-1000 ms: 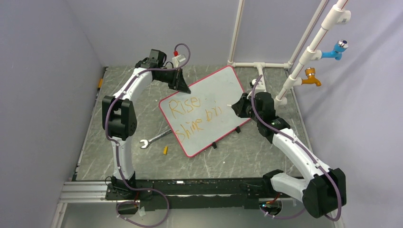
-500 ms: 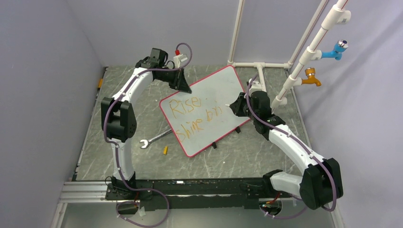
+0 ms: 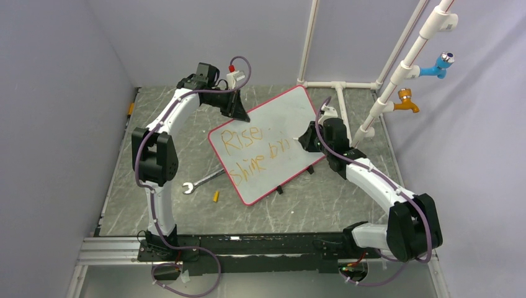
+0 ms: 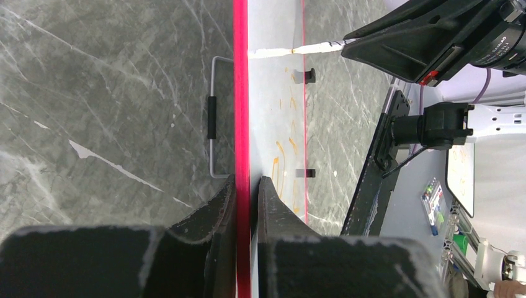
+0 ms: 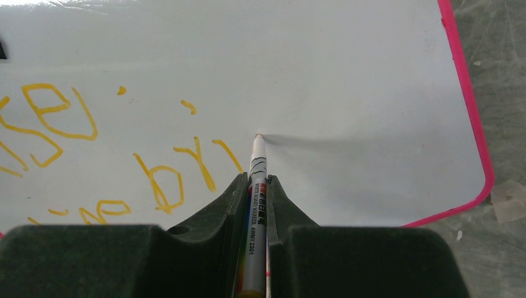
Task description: Write a sentence on the whiteboard
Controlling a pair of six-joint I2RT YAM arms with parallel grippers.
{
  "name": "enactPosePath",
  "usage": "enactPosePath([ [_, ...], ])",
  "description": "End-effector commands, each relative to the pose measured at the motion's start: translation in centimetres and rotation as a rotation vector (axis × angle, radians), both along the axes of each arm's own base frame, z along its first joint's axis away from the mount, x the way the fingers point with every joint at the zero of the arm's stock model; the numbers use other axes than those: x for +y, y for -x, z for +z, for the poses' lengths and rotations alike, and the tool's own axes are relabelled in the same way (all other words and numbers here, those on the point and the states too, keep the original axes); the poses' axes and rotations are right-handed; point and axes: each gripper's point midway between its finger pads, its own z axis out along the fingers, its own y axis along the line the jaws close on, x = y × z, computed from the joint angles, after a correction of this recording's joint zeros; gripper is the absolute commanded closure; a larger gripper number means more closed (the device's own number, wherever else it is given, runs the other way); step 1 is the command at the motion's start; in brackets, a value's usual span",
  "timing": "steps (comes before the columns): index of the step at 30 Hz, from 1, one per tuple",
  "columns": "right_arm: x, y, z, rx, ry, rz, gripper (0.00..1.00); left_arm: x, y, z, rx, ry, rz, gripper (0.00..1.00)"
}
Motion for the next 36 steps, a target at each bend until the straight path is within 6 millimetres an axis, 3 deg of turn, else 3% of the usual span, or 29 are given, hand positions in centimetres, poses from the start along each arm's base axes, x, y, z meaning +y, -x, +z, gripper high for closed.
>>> enactPosePath([
  [1, 0.8, -1.6, 2.7, -0.088, -0.031, 0.006, 1.00, -0.6, 0.6, 1.4, -0.124, -0.029, -0.050, 1.00],
  [16, 2.9, -0.7, 1.3, -0.058, -0.020, 0.074, 1.00, -0.7, 0.7, 1.2, -0.125, -0.035, -0.053, 1.00],
  [26, 2.2, 1.1, -0.6, -0.015, -0.007, 0.069, 1.00, -0.7, 0.7, 1.4, -0.131, -0.035, -0.052, 1.00],
  [36, 0.9, 2.3, -1.2, -0.006, 0.029, 0.039, 1.00, -0.6, 0.7, 1.4, -0.134, -0.038, -0.050, 1.00],
])
